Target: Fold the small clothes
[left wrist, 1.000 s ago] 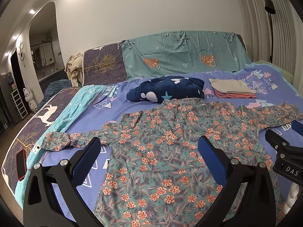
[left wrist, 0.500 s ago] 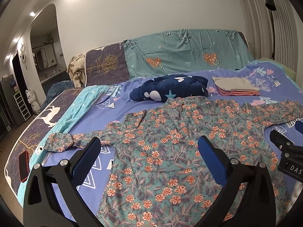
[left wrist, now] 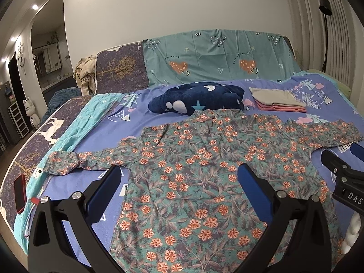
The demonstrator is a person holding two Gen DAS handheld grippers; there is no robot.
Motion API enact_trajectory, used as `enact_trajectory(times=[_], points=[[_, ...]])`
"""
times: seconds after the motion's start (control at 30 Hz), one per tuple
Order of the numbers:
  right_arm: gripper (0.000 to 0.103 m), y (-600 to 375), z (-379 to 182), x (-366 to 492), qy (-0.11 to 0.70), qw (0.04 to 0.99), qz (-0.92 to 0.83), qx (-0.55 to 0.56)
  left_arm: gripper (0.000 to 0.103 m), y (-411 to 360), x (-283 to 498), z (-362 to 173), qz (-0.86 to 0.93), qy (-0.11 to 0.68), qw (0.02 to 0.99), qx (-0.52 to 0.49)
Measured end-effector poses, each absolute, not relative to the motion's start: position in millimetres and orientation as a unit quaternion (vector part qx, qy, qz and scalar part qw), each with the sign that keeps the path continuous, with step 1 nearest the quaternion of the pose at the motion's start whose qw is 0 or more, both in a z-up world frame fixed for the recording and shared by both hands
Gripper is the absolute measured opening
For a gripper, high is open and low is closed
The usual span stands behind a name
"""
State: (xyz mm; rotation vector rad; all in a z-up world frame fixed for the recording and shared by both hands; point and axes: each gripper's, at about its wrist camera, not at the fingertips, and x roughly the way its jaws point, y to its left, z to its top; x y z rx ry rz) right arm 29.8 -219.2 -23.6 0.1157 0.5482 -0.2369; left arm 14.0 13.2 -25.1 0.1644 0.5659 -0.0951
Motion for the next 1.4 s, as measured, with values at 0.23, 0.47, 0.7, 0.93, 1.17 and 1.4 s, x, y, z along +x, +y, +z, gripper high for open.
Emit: enact_trajectory(times=[0.23,0.47,0.7,0.93,1.17,1.4], points=[[0.101,-216.6,-18.7,29.3,0.264,0.956,-0.118,0.053,0.102,12.5,16.2,-33.4,-0.053,0.281,0.955,0.083],[0.101,-216.7,-16.2,29.4,0.258,0.956,-0.124,0.058,0.102,18.4,17.4,-32.2,-0.057,0.265,0.960,0.071],[0.095,-214.9,-15.6,32.7,0.258,0.956,-0.130,0.050,0.102,27.5,26.0,-47.2,-0.061,0.286,0.954,0.059],[0.083,-212.8,-15.8,38.6,0.264,0.956,-0.118,0.049,0.102,25.4,28.9,-50.7,-0.065,0.297,0.950,0.071],[0.080,-205.0,-17.6,42.6,0.270,0.956,-0.109,0.037,0.102,32.0,31.2,-48.9,-0.070,0.306,0.948,0.057],[0.074,-197.2,-23.2,45.7,0.279,0.954,-0.106,0.026,0.101,37.5,32.0,-55.3,-0.075,0.311,0.946,0.057]])
